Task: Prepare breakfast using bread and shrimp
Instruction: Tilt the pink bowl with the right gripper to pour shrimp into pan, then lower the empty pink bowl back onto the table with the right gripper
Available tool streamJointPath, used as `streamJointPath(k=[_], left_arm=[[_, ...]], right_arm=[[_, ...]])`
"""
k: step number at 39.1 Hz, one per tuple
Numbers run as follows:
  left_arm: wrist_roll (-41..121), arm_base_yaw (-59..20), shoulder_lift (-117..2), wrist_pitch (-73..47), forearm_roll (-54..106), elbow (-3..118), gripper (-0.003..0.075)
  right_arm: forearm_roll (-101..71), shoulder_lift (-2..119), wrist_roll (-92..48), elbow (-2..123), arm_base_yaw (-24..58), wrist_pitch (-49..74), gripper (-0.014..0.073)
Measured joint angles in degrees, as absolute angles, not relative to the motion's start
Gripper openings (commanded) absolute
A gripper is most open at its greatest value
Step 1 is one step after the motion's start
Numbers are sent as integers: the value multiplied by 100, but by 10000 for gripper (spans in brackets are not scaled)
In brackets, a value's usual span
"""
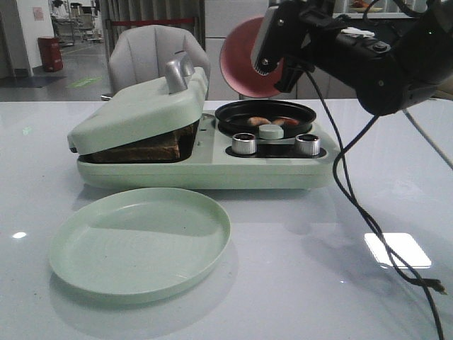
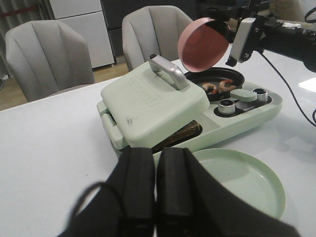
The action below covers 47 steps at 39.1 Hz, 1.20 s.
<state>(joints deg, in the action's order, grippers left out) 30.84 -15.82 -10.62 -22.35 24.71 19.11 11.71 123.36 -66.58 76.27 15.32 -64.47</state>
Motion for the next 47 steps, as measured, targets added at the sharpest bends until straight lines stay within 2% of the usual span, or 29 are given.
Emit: streamJointPath(k=[4,7,10,16,21,25,27,28,34,47], left_arm=[[3084,-1582,-1062,-2235,2471,1911,114],[3084,-1582,-1062,-2235,2471,1911,114],[3084,-1582,-1062,-2235,2471,1911,114],[3084,-1582,-1062,-2235,2471,1911,114],[3084,-1582,-1062,-2235,2471,1911,114],[3084,-1582,-1062,-2235,2471,1911,114],[3084,-1582,-1062,-2235,2471,1911,114],[3084,-1582,-1062,-2235,2471,1911,114],[3084,-1582,-1062,-2235,2471,1911,114],[3084,-1582,-1062,-2235,2471,1911,114]], right_arm=[[1145,12336,-6604,7662,1522,-6447,143],[928,12336,-5991,7675,1522,-6447,143],[525,12336,-4871,7675,1522,-6447,142],[-581,12301,-1567,7675,1509,-6447,141],[-742,12074,303,7675,1460,-6083,141],[-596,11726,861,7675,1460,-5115,141],[-489,11463,963,7675,1460,-4361,141],[-382,11080,1012,7675,1460,-3466,141],[-325,10212,1051,7675,1321,-1395,141],[-327,9040,1053,7675,495,1944,141]])
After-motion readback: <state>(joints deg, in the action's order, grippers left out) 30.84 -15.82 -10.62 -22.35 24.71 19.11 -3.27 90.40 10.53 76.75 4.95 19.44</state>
